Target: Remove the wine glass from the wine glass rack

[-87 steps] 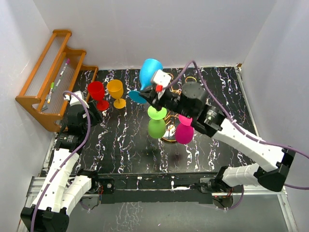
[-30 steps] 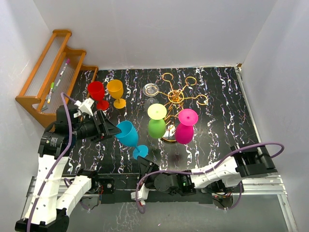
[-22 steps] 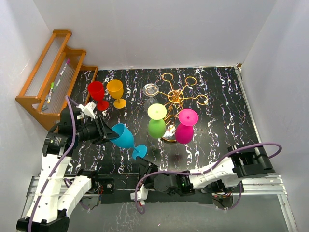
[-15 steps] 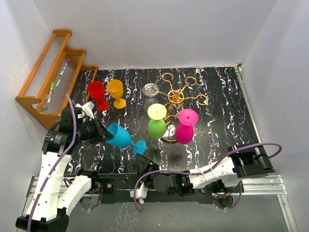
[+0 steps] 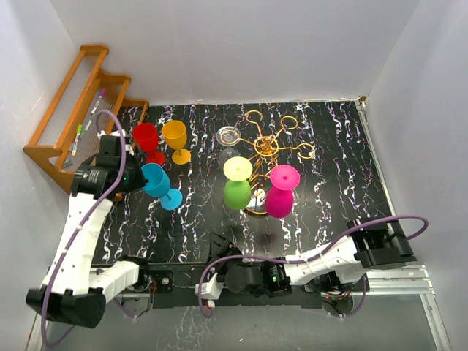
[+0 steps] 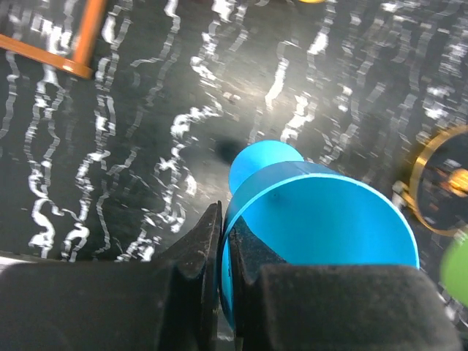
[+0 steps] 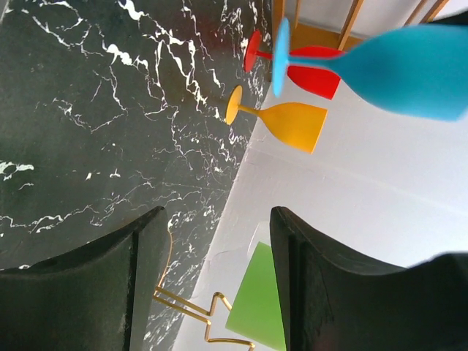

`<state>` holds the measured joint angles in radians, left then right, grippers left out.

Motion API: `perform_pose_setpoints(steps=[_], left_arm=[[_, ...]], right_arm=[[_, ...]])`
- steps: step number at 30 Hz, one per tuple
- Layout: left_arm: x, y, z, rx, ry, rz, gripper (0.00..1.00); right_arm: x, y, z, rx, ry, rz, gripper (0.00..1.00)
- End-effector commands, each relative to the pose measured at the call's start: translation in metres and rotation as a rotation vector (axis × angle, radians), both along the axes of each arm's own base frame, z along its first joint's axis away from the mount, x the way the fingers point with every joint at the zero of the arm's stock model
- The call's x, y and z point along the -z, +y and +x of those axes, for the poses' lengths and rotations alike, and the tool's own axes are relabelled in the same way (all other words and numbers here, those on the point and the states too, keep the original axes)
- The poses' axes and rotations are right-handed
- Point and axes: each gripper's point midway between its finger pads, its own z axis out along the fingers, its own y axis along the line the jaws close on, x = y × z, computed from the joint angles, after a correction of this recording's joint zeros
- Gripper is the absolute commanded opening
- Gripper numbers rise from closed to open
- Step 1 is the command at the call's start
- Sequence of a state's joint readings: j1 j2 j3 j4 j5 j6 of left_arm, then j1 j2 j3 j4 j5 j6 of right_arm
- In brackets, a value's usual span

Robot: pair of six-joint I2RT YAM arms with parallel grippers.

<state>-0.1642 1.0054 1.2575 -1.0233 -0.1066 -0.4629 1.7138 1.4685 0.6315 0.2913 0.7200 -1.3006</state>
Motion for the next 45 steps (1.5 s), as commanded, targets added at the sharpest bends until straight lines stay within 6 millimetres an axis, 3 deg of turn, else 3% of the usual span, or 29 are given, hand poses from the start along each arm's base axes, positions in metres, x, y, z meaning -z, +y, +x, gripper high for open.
perform_pose_setpoints(steps=[1,5,9,19,28,32,38,45], left_arm=[[0.024,0.044,0.022,-0.099,0.041,0.256,0.0],[0.043,0.067,0.039,-0.163,0.085,0.394,0.0],[0.053,0.074,0.062,-0.203,0.068,0.4,0.02],[0.061,0.101,0.114,-0.301,0.047,0.307,0.01],[0.054,0.102,0.147,-0.313,-0.016,0.273,0.04],[0.053,0.102,0.155,-0.312,-0.007,0.276,0.12],[0.041,0.101,0.147,-0.312,-0.013,0.271,0.33],[0.008,0.099,0.127,-0.32,-0.08,0.254,0.38]], right_arm=[[-0.021,0.017,-0.095,-0.197,0.056,0.091,0.6],[-0.019,0.016,-0.094,-0.191,0.059,0.09,0.6],[-0.018,0.014,-0.093,-0.19,0.064,0.093,0.6],[-0.024,0.013,-0.09,-0.178,0.075,0.116,0.6],[-0.027,0.011,-0.086,-0.171,0.077,0.127,0.6],[-0.027,0.012,-0.084,-0.17,0.079,0.128,0.6],[-0.029,0.013,-0.084,-0.169,0.082,0.132,0.6],[-0.033,0.018,-0.086,-0.164,0.096,0.148,0.6]])
